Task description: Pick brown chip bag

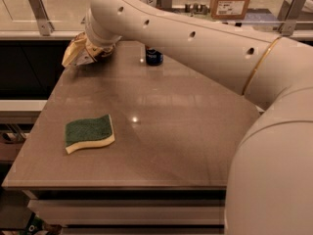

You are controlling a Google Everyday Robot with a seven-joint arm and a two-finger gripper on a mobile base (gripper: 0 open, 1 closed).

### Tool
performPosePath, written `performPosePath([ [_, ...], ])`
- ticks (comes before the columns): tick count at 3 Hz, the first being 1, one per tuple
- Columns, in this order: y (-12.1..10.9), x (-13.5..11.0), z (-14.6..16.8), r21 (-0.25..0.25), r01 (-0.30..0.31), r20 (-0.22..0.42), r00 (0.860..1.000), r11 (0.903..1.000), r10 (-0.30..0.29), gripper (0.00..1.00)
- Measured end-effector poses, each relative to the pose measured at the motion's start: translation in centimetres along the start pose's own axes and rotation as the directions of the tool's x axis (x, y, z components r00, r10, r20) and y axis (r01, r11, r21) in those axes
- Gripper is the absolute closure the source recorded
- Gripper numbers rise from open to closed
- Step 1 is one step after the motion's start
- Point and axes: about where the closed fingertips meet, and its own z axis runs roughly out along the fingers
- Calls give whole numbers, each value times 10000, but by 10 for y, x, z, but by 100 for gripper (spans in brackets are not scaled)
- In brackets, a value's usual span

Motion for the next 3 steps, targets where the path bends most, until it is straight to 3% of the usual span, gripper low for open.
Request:
performPosePath([
  [1,-33,-7,-13,548,739,-254,9970,9958,-726,100],
  [3,-74,-24,-44,1486,1785,-742,9828,9726,-1691,100],
])
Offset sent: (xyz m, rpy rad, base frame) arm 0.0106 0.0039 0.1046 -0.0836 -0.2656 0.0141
